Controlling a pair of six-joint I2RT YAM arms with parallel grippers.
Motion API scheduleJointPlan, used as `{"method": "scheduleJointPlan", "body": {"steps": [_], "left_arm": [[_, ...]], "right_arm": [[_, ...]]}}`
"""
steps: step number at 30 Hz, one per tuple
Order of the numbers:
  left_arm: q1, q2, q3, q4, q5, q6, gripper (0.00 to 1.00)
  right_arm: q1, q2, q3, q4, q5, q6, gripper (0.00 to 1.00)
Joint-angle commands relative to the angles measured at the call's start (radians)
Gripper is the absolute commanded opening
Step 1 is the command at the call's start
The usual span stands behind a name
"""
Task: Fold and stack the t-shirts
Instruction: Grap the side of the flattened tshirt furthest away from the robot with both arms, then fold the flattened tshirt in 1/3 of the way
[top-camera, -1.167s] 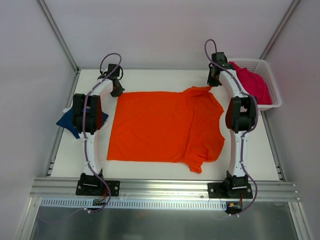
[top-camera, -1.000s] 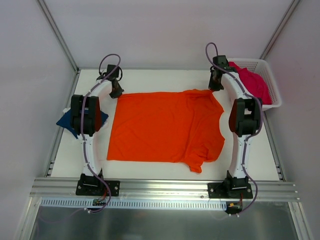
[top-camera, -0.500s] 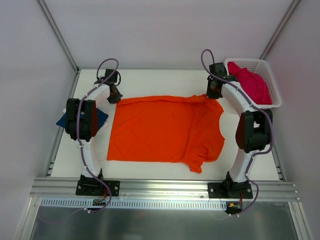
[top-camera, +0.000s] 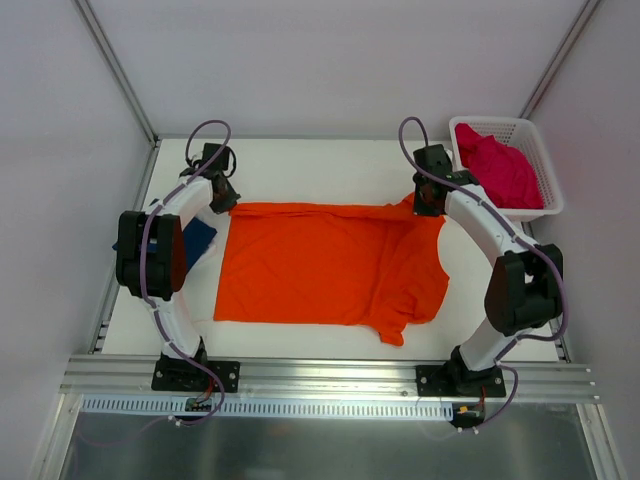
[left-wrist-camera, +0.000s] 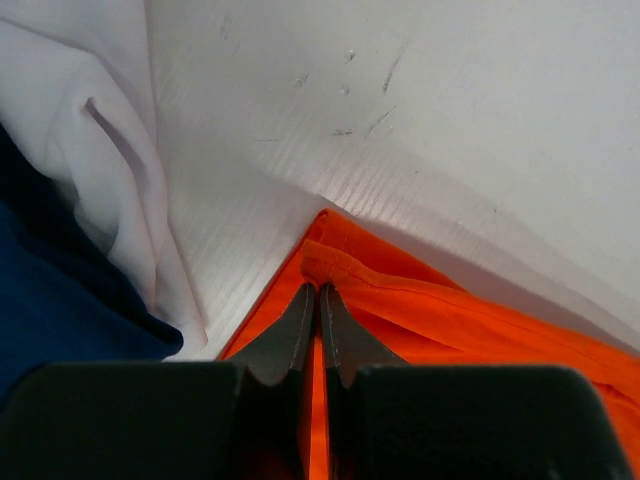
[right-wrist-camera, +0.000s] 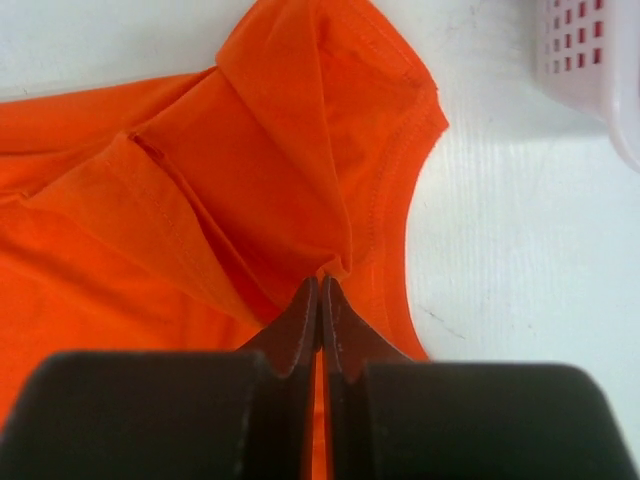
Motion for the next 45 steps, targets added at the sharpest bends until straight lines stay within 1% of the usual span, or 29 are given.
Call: {"method": "scheduleJointPlan", "body": {"steps": [1,7,11,17,23,26,27,29,30,33,34,35,36,37,38,39,41,43,44,45], "left_arm": [[0.005,-0.078,-0.011,0.024,-0.018,-0.001,0.0],[0.005,-0.088,-0.018,0.035,-0.015,0.013,0.0],[0.005,-0.087,-0.052,0.04,-0.016,0.01,0.0],[0.005,-0.079,-0.101,0.036,-0.01,0.008,0.0],[0.005,-0.067,-0.11,0.038,0.001,0.028,0.0],[0.005,-0.068,-0.121,0.036,0.002,0.033,0.03],[0.005,-0.072,-0.127,0.036,-0.004,0.034,0.06],[0.005,-0.087,-0.144,0.036,-0.013,0.034,0.18],[0.003,-0.094,-0.15,0.039,-0.019,0.034,0.28],[-0.005,-0.122,-0.175,0.04,-0.039,0.041,0.5],[-0.008,-0.13,-0.181,0.038,-0.041,0.041,0.6],[-0.009,-0.148,-0.192,0.038,-0.044,0.042,0.72],[-0.014,-0.159,-0.198,0.038,-0.048,0.041,0.93],[-0.02,-0.168,-0.202,0.04,-0.058,0.038,0.96],[-0.024,-0.191,-0.212,0.04,-0.059,0.033,0.96],[-0.029,-0.206,-0.216,0.041,-0.062,0.03,0.97],[-0.041,-0.248,-0.225,0.043,-0.071,0.022,0.97],[-0.057,-0.289,-0.227,0.044,-0.075,0.021,0.97],[-0.06,-0.302,-0.225,0.043,-0.075,0.022,0.96],[-0.064,-0.317,-0.224,0.041,-0.075,0.022,0.96]], "right_arm": [[0.006,-0.104,-0.016,-0.031,0.054,0.019,0.01],[0.009,-0.181,-0.036,-0.069,0.067,0.016,0.01],[0.012,-0.213,-0.062,-0.077,0.074,0.018,0.01],[0.022,-0.234,-0.102,-0.098,0.083,0.031,0.01],[0.034,-0.254,-0.139,-0.12,0.093,0.05,0.01],[0.042,-0.259,-0.17,-0.135,0.109,0.062,0.01],[0.045,-0.262,-0.177,-0.137,0.113,0.07,0.01],[0.048,-0.276,-0.211,-0.141,0.129,0.082,0.01],[0.049,-0.283,-0.222,-0.147,0.132,0.09,0.01],[0.063,-0.309,-0.271,-0.149,0.138,0.117,0.01],[0.071,-0.317,-0.297,-0.149,0.139,0.131,0.01],[0.075,-0.329,-0.309,-0.151,0.147,0.139,0.08],[0.094,-0.334,-0.32,-0.149,0.153,0.145,0.4],[0.103,-0.339,-0.331,-0.145,0.165,0.16,0.51],[0.111,-0.348,-0.351,-0.143,0.188,0.165,0.59],[0.129,-0.352,-0.358,-0.131,0.198,0.171,0.7],[0.141,-0.368,-0.369,-0.117,0.216,0.171,0.79],[0.16,-0.397,-0.362,-0.123,0.23,0.173,0.82],[0.166,-0.408,-0.355,-0.125,0.244,0.17,0.88],[0.172,-0.432,-0.342,-0.131,0.245,0.168,0.89]]}}
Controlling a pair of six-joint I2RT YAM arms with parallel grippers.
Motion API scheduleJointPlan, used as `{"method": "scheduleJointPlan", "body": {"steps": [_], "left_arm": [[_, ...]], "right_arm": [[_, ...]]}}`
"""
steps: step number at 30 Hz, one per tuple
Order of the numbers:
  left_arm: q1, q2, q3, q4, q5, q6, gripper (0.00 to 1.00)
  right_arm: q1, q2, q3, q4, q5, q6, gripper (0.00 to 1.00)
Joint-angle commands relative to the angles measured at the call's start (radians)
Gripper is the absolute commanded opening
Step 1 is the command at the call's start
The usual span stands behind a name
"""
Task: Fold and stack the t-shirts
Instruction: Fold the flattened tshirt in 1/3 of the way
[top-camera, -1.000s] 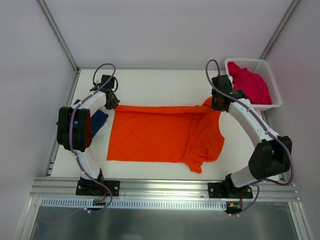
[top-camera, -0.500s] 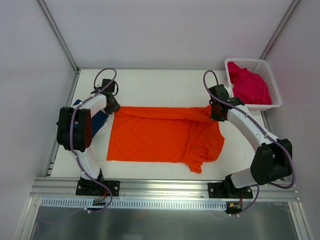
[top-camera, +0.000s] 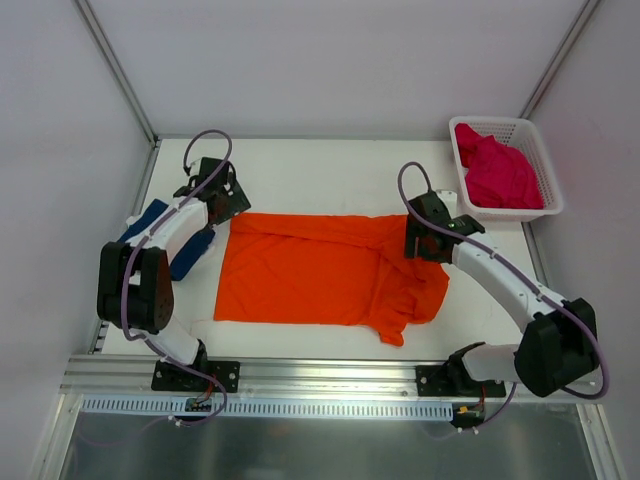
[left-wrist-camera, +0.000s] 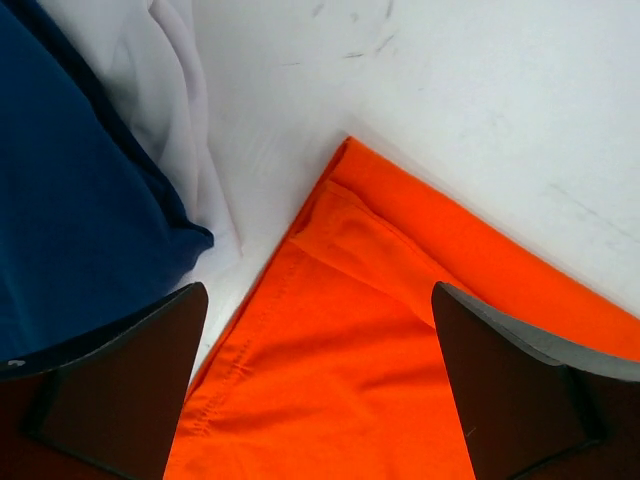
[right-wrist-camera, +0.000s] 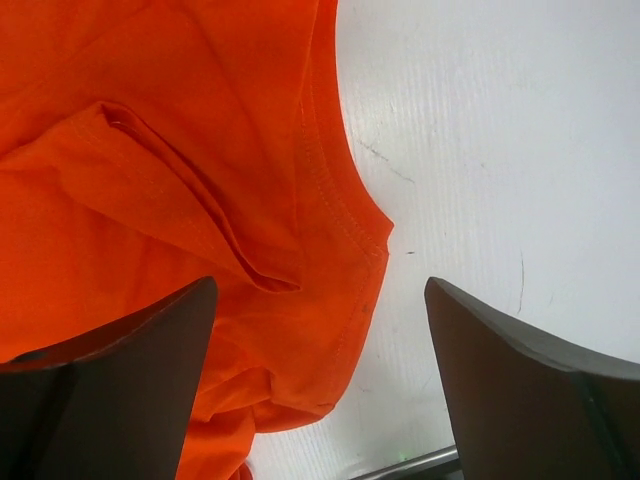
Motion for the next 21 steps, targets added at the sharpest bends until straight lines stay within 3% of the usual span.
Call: {"method": "scheduleJointPlan", "body": {"steps": [1,6,11,21], "left_arm": [[-0.022,-0.099,0.005,-0.002,-0.033,-0.012,0.96],[-0.034,-0.114,0.03,-0.001,-0.03,-0.013,0.9],[-0.047,-0.019,0.068,-0.001,0.003,-0.026,0.71],[-0.082,0.097,0.085,-0.001,-0.005,-0.024,0.71]], "right_arm": [[0.018,-0.094,0.034,-0.012,0.061,0.014,0.89],[0.018,-0.134,0.052,0.046,0.022,-0.034,0.89],[0.018,-0.015,0.087,0.104,0.007,-0.057,0.87],[0.003,0.297,0.212,0.241,-0.133,-0.082,0.8]]}}
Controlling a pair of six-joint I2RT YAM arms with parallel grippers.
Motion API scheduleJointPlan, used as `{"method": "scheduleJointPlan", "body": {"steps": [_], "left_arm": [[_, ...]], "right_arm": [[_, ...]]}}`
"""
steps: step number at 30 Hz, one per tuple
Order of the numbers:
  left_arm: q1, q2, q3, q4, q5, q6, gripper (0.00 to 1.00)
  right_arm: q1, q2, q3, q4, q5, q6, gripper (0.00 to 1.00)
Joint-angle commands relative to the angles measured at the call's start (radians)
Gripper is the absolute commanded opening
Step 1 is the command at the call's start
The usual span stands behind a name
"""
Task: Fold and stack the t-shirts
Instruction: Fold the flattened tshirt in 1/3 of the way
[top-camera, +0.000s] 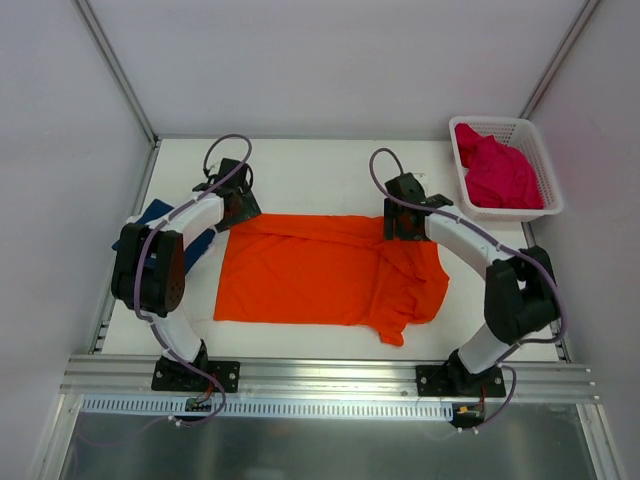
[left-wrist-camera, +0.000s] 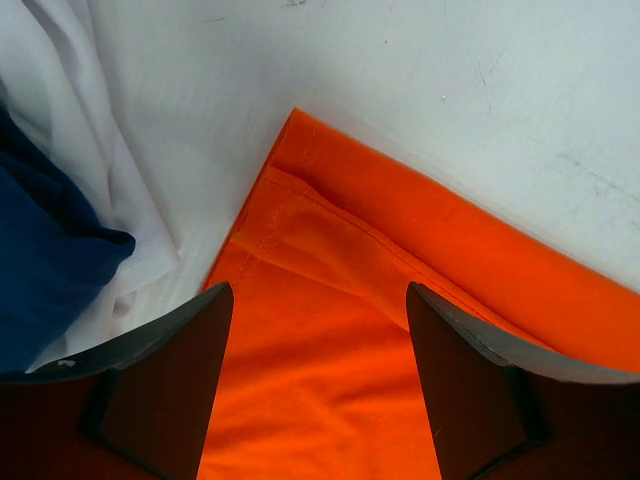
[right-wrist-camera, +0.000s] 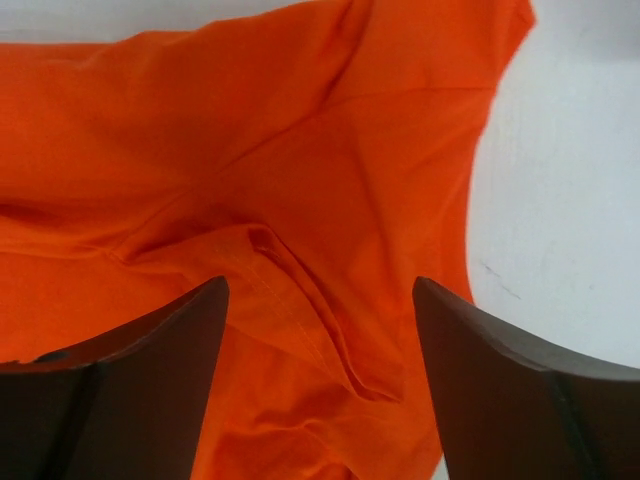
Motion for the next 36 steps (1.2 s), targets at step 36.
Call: {"method": "scheduleJointPlan", "body": {"steps": [36], "left_arm": [[-0.01,0.236,0.208,-0.005,0.031,0.015,0.66]], "right_arm": [[-0.255,0.332,0.299,0.023,-0.008,-0.052,0.54]]}}
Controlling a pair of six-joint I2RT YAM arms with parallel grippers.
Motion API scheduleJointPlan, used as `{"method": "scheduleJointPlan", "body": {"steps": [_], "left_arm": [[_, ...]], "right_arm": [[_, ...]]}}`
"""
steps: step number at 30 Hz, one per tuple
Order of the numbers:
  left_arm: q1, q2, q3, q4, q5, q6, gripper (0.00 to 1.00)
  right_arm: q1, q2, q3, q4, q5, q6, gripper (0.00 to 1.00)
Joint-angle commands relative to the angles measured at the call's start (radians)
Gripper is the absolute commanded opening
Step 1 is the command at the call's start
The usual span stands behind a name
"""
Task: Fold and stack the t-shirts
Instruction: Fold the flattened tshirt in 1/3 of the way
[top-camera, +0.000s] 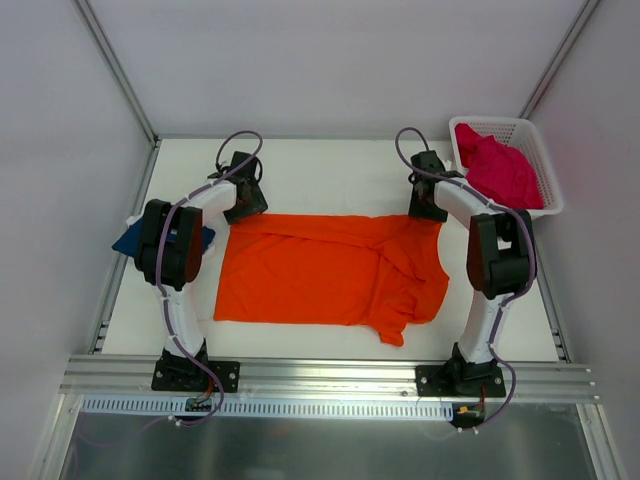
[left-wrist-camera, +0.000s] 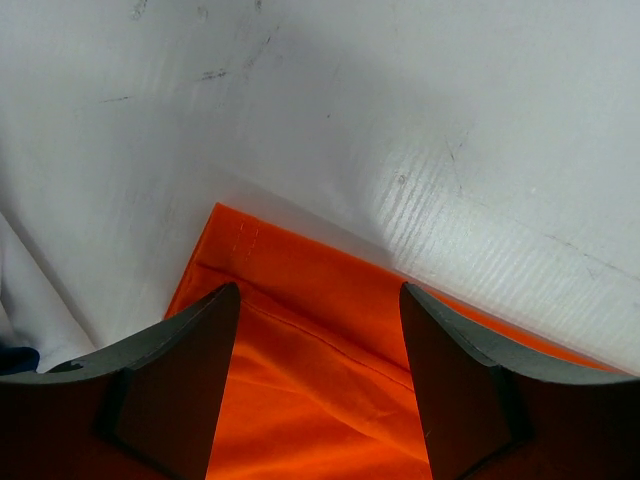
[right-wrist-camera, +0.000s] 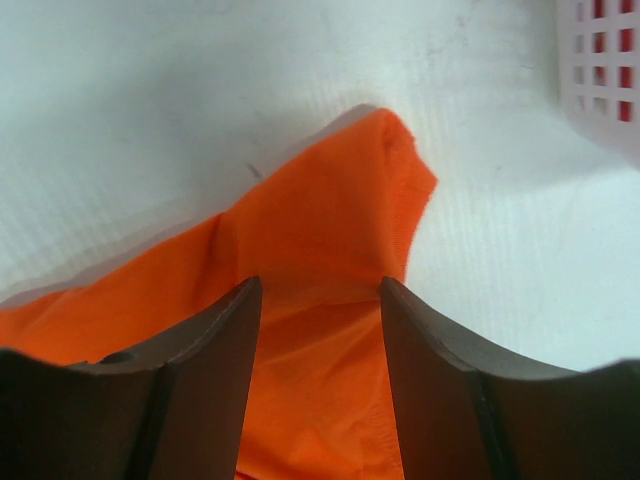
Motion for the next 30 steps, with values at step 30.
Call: {"method": "scheduleJointPlan", "body": {"steps": [30], "left_arm": [[-0.002,0.006,0.012,-0.012,0.001,0.013,0.64]], "right_arm": [[-0.113,-0.004,0.025,0.01,-0.12,-0.01,0.29]]}}
